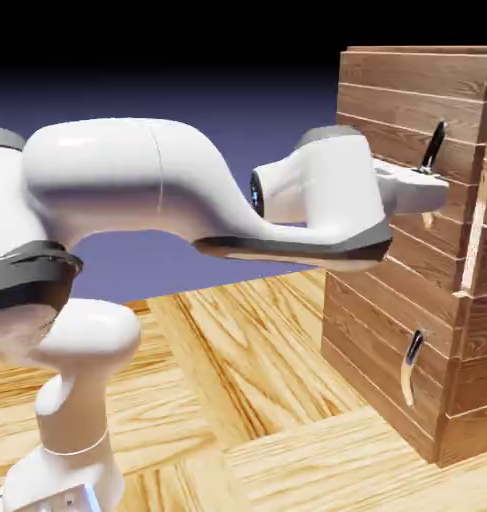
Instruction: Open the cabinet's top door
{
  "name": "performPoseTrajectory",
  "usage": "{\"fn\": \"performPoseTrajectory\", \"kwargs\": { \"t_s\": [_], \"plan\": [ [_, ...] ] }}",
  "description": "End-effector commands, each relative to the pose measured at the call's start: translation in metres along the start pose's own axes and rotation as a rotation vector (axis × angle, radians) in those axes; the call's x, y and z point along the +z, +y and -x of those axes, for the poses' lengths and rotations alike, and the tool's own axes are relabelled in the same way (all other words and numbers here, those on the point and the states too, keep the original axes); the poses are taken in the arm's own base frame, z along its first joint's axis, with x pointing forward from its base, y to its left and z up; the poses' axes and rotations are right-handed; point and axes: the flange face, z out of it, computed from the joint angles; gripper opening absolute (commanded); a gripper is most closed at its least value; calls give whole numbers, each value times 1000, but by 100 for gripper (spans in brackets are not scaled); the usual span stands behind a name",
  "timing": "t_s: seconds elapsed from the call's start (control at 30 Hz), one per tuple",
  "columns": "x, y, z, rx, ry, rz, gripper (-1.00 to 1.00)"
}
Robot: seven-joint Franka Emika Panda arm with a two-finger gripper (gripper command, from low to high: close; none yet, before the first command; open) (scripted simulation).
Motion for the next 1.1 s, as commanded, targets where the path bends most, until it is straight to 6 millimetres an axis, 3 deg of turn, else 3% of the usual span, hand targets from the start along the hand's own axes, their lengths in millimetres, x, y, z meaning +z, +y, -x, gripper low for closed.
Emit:
{"fn": "performPoseTrajectory", "kwargs": {
  "t_s": [0.0, 0.57, 1.07],
  "plan": [
    [-6, -2, 2, 2, 12, 12, -100],
    [-89, -38, 38, 2, 198, 199, -100],
    [-162, -95, 94, 3, 405, 406, -100]
  ]
}}
